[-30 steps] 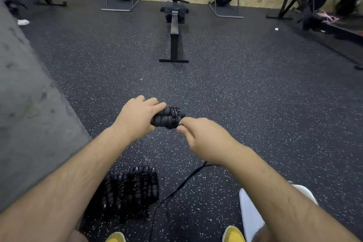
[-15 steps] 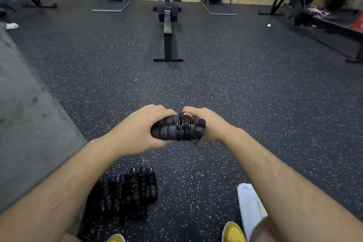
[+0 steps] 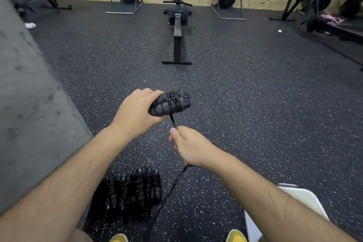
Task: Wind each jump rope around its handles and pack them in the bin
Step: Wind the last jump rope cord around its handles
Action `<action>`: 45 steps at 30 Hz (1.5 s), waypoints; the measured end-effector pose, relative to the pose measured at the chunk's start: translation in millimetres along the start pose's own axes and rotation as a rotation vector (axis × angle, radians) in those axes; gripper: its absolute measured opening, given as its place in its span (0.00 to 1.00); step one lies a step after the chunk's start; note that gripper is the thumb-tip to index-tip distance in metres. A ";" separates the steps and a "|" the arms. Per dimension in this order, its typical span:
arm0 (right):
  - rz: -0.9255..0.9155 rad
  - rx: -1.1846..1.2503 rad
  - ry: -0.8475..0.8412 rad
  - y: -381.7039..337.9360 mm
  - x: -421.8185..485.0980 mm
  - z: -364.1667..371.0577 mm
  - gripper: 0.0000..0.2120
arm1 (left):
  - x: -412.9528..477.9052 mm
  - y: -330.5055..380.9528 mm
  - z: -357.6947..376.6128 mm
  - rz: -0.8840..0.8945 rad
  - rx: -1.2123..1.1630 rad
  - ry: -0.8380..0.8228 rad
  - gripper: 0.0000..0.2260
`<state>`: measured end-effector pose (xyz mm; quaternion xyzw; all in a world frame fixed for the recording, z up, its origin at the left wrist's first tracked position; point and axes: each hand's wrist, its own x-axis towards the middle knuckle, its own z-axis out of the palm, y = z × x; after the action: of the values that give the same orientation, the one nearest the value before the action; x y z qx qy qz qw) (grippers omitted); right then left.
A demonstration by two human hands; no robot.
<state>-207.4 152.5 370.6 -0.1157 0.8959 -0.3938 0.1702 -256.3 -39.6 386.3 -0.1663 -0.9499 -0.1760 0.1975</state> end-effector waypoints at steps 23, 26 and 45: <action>0.051 0.026 -0.248 -13.6 -34.1 -36.5 0.19 | 5.3 1.6 26.6 0.092 0.349 -0.024 0.28; 0.037 -0.119 -0.267 -12.9 -37.9 -43.7 0.20 | 4.7 0.9 28.4 0.104 0.359 -0.027 0.29; -0.359 -0.650 0.227 -23.9 -36.4 -68.9 0.12 | 2.1 -11.0 33.7 0.338 0.358 -0.092 0.31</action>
<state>-199.6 195.0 439.8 -0.2741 0.9526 -0.1232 -0.0474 -273.1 -35.3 355.3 -0.2932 -0.9326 0.0382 0.2072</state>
